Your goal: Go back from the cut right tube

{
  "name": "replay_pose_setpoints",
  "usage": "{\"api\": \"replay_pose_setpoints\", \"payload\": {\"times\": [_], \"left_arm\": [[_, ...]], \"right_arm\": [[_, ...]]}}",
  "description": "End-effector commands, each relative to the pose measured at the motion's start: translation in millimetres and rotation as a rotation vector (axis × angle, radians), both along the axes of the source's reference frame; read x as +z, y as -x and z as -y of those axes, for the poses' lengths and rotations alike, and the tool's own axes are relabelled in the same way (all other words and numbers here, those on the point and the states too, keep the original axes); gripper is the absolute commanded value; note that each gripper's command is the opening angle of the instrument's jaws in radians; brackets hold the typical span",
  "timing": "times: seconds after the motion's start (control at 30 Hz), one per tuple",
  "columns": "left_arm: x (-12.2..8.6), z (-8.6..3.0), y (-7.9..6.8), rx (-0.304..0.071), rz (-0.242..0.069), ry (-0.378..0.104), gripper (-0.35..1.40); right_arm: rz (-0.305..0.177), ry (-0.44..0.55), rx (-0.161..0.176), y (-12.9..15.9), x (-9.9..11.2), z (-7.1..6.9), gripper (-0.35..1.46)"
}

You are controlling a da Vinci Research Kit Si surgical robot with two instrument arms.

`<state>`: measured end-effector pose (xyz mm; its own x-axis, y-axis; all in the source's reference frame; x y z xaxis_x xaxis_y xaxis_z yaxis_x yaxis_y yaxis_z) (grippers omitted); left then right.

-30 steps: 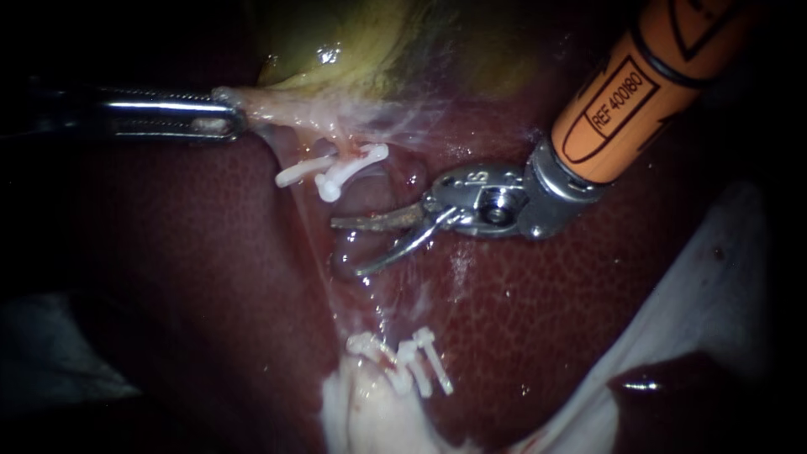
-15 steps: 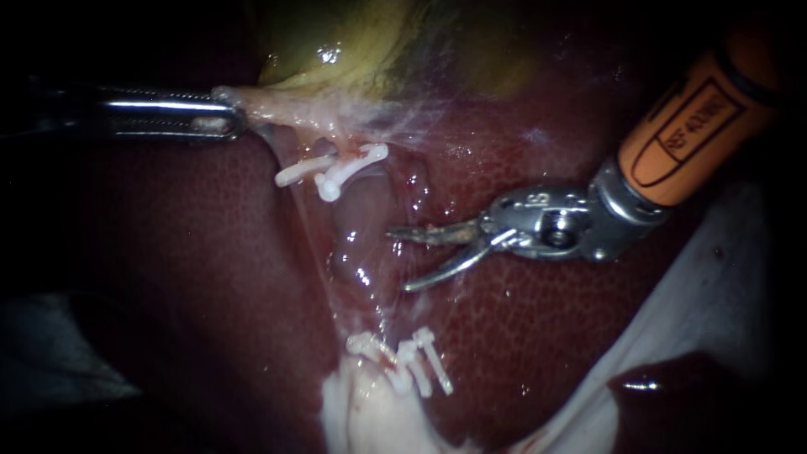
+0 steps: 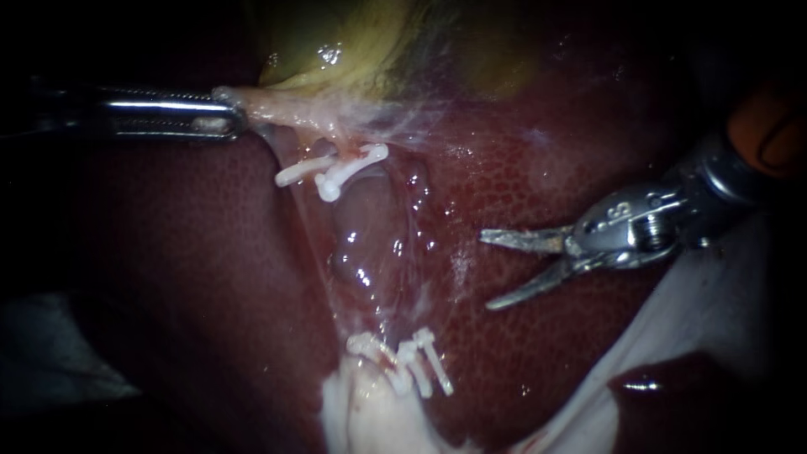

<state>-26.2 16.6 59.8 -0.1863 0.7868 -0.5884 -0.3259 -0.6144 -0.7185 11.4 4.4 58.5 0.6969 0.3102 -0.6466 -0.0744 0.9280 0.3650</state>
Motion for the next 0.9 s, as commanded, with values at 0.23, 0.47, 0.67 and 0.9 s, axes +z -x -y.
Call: {"api": "replay_pose_setpoints", "payload": {"times": [0.23, 0.47, 0.67, 0.9], "left_arm": [[2.1, 0.6, 1.7, -0.004, -0.001, 0.010, -0.35], [5.4, 1.9, 5.6, 0.031, -0.016, 0.013, -0.35], [6.9, 2.7, 7.0, 0.049, -0.023, 0.020, -0.35], [6.7, 2.5, 6.7, 0.051, -0.021, 0.019, -0.35]], "right_arm": [[0.038, 0.026, 0.029, 0.8, -0.5, -0.4, 1.45], [0.021, 0.001, 0.011, 0.9, -0.5, -0.4, 1.45], [0.021, 0.001, 0.011, 0.9, -0.5, -0.3, 1.45], [-0.013, -0.025, -0.012, 0.4, -0.2, -0.4, 1.45]]}}
